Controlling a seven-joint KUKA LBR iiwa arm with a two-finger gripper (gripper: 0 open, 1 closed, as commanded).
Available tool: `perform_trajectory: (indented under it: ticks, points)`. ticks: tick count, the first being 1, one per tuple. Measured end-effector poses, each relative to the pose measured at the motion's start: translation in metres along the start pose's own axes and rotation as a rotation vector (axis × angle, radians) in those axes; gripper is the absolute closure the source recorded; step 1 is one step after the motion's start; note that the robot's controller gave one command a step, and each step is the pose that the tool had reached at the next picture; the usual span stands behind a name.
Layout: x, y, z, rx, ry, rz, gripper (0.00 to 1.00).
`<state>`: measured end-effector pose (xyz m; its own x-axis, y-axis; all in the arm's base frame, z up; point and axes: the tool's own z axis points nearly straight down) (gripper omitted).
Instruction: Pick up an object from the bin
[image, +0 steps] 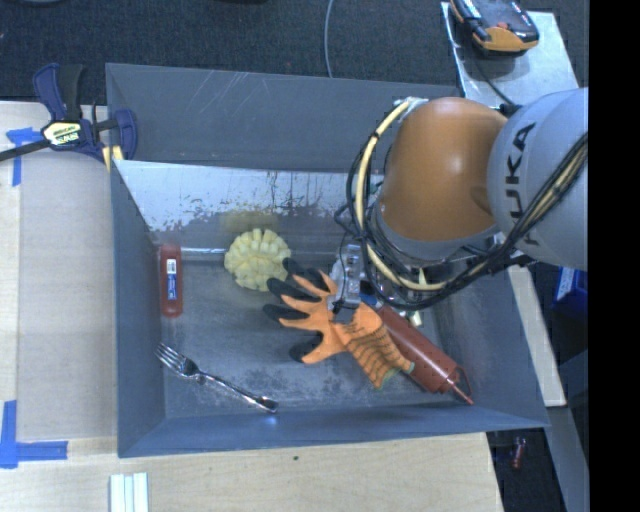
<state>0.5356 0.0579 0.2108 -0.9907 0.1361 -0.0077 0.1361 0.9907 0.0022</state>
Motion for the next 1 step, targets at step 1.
perform_trajectory:
  ticks: [1]
  points:
    - [-0.0015,0.0000,-0.0164,-0.001,-0.006,0.000,1.00]
